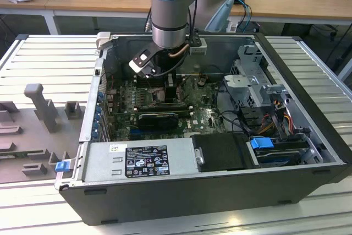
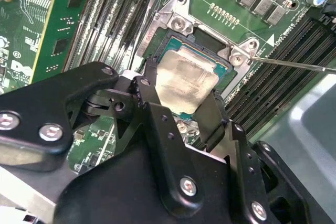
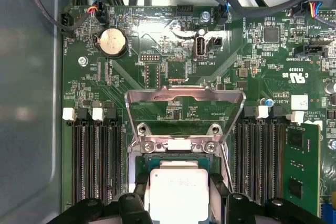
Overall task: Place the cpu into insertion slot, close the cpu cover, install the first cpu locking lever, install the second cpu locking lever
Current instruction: 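Place the cpu into insertion slot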
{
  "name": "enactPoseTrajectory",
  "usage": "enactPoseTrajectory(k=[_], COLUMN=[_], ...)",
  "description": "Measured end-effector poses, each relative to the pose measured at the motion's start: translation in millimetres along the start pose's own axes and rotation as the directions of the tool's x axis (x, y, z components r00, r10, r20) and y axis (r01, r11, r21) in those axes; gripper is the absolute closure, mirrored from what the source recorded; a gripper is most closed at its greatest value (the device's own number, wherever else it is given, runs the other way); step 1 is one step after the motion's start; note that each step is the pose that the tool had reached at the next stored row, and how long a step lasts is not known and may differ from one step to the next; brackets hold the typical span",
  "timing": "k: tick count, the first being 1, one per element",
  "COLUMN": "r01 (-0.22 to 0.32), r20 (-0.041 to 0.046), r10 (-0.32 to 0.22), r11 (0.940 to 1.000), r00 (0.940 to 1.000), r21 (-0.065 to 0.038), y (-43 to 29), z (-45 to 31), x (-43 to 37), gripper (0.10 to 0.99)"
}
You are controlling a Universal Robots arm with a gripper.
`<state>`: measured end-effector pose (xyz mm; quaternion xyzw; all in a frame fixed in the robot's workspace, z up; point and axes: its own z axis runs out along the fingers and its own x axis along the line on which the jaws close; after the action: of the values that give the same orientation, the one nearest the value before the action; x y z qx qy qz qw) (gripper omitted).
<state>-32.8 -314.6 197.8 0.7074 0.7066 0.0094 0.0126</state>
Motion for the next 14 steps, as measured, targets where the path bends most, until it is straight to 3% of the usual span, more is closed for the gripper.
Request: enactPoseTrajectory(k=[7,8,14], r01=[0.000,0.000,0.000], r20=[-0.0014,-0.0006,-0.0007], r10=[0.000,0.000,0.000], r11=[1.0000,1.0000,1.0000], r00=[1.0000,1.0000,1.0000], r21=[-0.001,0.000,0.000], y=[0.1,0.1,0.2], z=[0.6,-0.3,-4.8], x=[0.3,0.1,0.1], gripper=[0.533,0.471,0.471])
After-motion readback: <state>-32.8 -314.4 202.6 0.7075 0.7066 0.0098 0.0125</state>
